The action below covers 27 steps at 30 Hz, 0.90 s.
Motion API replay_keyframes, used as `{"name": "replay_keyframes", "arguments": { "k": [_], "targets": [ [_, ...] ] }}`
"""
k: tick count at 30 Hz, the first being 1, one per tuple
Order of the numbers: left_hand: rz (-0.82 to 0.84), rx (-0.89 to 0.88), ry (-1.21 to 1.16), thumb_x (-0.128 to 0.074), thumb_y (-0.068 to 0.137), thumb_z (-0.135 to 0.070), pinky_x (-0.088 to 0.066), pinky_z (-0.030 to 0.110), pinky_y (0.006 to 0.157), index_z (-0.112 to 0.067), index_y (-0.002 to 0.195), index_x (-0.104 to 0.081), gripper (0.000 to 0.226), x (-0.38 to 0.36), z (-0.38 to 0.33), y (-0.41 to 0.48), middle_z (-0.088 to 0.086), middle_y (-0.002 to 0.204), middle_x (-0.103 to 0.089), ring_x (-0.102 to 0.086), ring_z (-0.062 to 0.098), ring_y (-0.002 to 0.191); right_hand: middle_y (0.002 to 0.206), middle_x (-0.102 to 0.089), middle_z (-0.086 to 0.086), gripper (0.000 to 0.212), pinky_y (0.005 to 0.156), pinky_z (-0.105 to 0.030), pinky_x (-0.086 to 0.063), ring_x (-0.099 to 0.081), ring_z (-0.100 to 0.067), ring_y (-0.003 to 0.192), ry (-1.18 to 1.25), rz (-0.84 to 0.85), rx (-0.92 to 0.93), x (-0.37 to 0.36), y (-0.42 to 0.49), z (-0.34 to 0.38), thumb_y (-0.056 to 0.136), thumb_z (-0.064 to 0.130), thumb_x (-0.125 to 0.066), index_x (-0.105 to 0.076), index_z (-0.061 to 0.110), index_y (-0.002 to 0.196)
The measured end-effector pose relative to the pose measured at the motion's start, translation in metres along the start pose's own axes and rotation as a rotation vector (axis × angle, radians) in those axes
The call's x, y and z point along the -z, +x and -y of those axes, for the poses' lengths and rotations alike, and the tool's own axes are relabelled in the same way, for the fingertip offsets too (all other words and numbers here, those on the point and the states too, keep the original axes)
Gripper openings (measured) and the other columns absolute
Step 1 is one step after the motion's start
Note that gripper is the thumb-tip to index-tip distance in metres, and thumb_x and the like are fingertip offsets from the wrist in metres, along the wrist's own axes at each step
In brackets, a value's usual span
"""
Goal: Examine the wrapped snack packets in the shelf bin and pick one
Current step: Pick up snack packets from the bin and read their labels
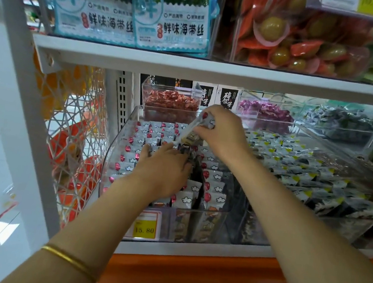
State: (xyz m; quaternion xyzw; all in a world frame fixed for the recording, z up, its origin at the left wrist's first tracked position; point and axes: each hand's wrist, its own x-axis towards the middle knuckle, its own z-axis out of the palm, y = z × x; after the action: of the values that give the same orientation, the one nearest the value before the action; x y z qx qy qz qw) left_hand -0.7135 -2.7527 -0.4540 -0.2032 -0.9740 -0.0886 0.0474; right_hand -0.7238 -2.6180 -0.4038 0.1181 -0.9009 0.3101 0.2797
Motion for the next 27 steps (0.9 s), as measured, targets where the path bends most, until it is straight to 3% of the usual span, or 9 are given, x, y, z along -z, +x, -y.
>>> {"name": "replay_keyframes", "arguments": {
  "k": [4,7,11,14,16,19,21,23,27],
  "targets": [
    [-0.041,-0.007,-0.029,-0.022,0.100,-0.037,0.000,0.056,0.112,-0.021,0.134,-0.045,0.044,0.000,-0.001,-0.004,-0.001,0.145,-0.039,-0.019,0.019,0.140,0.104,-0.058,-0.009,0.034,0.070,-0.030,-0.039,-0.050,-0.019,0.087,-0.190,0.194,0.021,-0.014,0.017,-0.002,0.083,0.015,-0.069,-0.051,0.007,0.110],
    [-0.097,0.034,-0.048,-0.027,0.098,-0.041,-0.004,0.054,0.113,-0.017,0.128,-0.050,0.045,0.003,0.001,-0.008,0.003,0.137,-0.044,-0.026,0.021,0.135,0.112,-0.059,-0.009,0.040,0.076,-0.031,-0.041,-0.055,-0.024,0.099,-0.245,0.273,0.008,-0.017,0.023,-0.006,0.078,0.021,-0.074,-0.053,0.011,0.110],
    [-0.046,0.113,0.011,-0.027,0.098,-0.042,0.005,0.052,0.113,-0.016,0.141,-0.037,0.051,0.006,0.009,-0.010,0.002,0.155,-0.022,-0.005,0.020,0.145,0.119,-0.059,-0.009,0.044,0.084,-0.032,-0.042,-0.054,-0.025,0.107,-0.265,0.326,0.027,-0.021,0.026,-0.007,0.077,0.027,-0.075,-0.057,0.010,0.114],
    [-0.006,0.118,0.023,-0.023,0.098,-0.043,0.005,0.053,0.113,-0.017,0.146,-0.027,0.054,0.006,0.009,-0.010,0.001,0.158,-0.013,0.002,0.019,0.145,0.112,-0.063,-0.008,0.027,0.087,-0.034,-0.044,-0.055,-0.026,0.108,-0.372,0.457,0.061,-0.023,0.027,-0.006,0.086,0.026,-0.066,-0.063,0.008,0.106],
    [0.001,0.113,0.026,-0.021,0.098,-0.043,0.004,0.055,0.112,-0.016,0.145,-0.028,0.054,0.005,0.009,-0.010,0.001,0.157,-0.013,0.002,0.020,0.145,0.115,-0.063,-0.005,0.020,0.090,-0.034,-0.040,-0.045,-0.024,0.121,-0.490,0.555,0.083,-0.025,0.025,-0.007,0.092,0.021,-0.055,-0.065,0.014,0.107],
    [0.042,0.112,0.045,-0.018,0.098,-0.044,0.000,0.059,0.111,-0.015,0.143,-0.027,0.054,0.006,0.011,-0.009,0.003,0.154,-0.019,-0.004,0.020,0.144,0.138,-0.048,-0.008,0.036,0.095,-0.037,-0.038,-0.034,-0.025,0.131,-0.602,0.647,0.053,-0.027,0.025,-0.006,0.093,0.011,-0.043,-0.060,0.025,0.121],
    [0.070,0.105,0.049,-0.018,0.098,-0.043,-0.004,0.060,0.111,-0.014,0.141,-0.029,0.053,0.007,0.012,-0.010,0.004,0.151,-0.024,-0.009,0.021,0.143,0.144,-0.041,-0.011,0.043,0.096,-0.037,-0.038,-0.033,-0.027,0.132,-0.604,0.677,0.032,-0.027,0.026,-0.003,0.091,0.006,-0.040,-0.058,0.026,0.124],
    [0.071,0.100,0.021,-0.019,0.098,-0.042,-0.007,0.060,0.111,-0.012,0.135,-0.036,0.051,0.010,0.011,-0.011,0.007,0.146,-0.031,-0.016,0.023,0.140,0.138,-0.049,-0.010,0.043,0.097,-0.036,-0.038,-0.035,-0.026,0.131,-0.551,0.678,0.010,-0.025,0.028,-0.002,0.089,0.001,-0.039,-0.060,0.020,0.122],
    [0.021,0.087,-0.049,-0.023,0.098,-0.039,-0.007,0.059,0.112,-0.010,0.124,-0.046,0.045,0.015,0.012,-0.012,0.006,0.141,-0.038,-0.020,0.022,0.138,0.123,-0.063,-0.008,0.033,0.092,-0.031,-0.043,-0.057,-0.023,0.112,-0.384,0.562,-0.054,-0.024,0.034,0.000,0.089,-0.003,-0.045,-0.069,0.009,0.106]
  ]
}}
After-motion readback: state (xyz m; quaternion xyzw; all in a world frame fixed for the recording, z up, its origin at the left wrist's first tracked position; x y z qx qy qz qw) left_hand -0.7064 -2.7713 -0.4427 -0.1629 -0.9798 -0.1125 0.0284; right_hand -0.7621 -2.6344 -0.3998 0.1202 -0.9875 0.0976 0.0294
